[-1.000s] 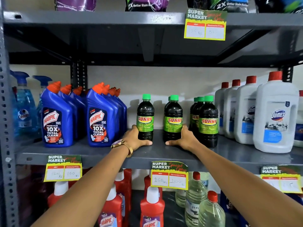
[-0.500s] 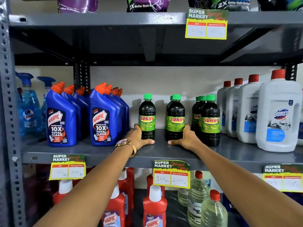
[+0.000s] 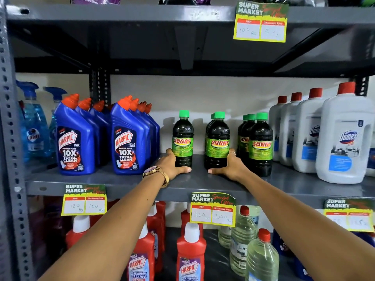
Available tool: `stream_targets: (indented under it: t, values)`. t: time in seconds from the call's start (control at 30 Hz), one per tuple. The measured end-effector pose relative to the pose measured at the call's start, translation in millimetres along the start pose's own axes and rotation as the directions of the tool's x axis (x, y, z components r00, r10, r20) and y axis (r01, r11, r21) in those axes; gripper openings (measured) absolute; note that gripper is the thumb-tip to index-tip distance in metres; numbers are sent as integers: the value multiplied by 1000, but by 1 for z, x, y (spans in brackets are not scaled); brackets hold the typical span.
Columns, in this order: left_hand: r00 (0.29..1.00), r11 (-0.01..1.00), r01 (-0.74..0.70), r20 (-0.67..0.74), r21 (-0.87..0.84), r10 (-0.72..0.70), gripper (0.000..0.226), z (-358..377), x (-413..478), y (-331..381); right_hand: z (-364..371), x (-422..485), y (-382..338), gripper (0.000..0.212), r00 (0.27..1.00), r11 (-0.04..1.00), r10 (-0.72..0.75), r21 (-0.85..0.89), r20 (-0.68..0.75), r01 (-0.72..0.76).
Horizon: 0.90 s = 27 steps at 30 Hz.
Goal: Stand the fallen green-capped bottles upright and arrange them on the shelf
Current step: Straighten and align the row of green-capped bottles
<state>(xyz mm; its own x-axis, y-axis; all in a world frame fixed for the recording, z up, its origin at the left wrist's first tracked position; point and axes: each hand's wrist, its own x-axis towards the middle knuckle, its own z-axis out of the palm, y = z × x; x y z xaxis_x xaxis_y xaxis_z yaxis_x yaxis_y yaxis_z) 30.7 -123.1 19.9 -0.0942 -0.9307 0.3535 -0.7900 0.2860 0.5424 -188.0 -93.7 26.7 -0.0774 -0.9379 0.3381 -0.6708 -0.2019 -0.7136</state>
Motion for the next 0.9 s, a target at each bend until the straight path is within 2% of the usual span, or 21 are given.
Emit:
stream_targets:
  t: [0.07, 0.17, 0.23, 0.3, 0.37, 0.4, 0.47, 0.5, 0.53, 0.6, 0.63, 0.67, 0.7, 0.8, 0.9]
  values:
    - [1000, 1000, 4, -10, -10, -4, 105, -2, -3, 2, 0, -1, -1, 93, 1000, 1000, 3, 7, -2, -3]
    - [1000, 996, 23, -9, -86, -23, 135, -8, -13, 11, -4, -4, -3, 94, 999, 998, 46, 43, 3, -46]
    - [997, 986, 25, -64, -165, -36, 142, -12, -27, 17, -9, -9, -5, 95, 996, 990, 83, 113, 20, -85]
    - [970, 996, -44, -241, -73, 25, 124, -15, -44, 20, -21, -12, 0, 83, 995, 983, 91, 159, 38, -95]
    - [901, 969, -241, -360, 52, 243, 79, -13, -56, 22, -39, -23, 12, 52, 997, 978, 71, 200, -42, -61]
    - [888, 940, -338, -317, 38, 332, 57, -11, -60, 24, -49, -29, 19, 39, 989, 979, 67, 202, -131, -39]
    - [886, 888, -457, -107, -45, 451, 29, -5, -61, 33, -69, -39, 32, 34, 931, 994, 55, 111, -361, -16]
    - [876, 875, -481, 15, -54, 482, 26, 0, -60, 40, -79, -39, 39, 41, 900, 999, 48, 37, -433, -36]
    - [856, 864, -503, 117, -34, 503, 28, 6, -58, 49, -87, -39, 44, 59, 895, 996, 69, -20, -441, -87]
    - [829, 852, -522, 256, 34, 498, 37, 15, -51, 65, -94, -29, 54, 117, 933, 974, 215, -6, -287, -227]
    - [822, 850, -525, 291, 51, 490, 39, 19, -49, 71, -95, -24, 57, 134, 949, 966, 256, 75, -182, -246]
    - [819, 851, -522, 310, 54, 482, 39, 22, -44, 75, -96, -18, 61, 137, 962, 961, 251, 150, -108, -234]
    - [822, 856, -513, 317, 54, 473, 38, 25, -42, 77, -95, -13, 63, 128, 972, 961, 223, 185, -73, -206]
    - [839, 869, -492, 295, 53, 457, 37, 29, -40, 76, -88, -6, 69, 94, 986, 983, 144, 124, -77, -134]
    - [850, 874, -484, 261, 47, 457, 36, 32, -39, 75, -85, -2, 74, 89, 992, 995, 82, 71, -91, -75]
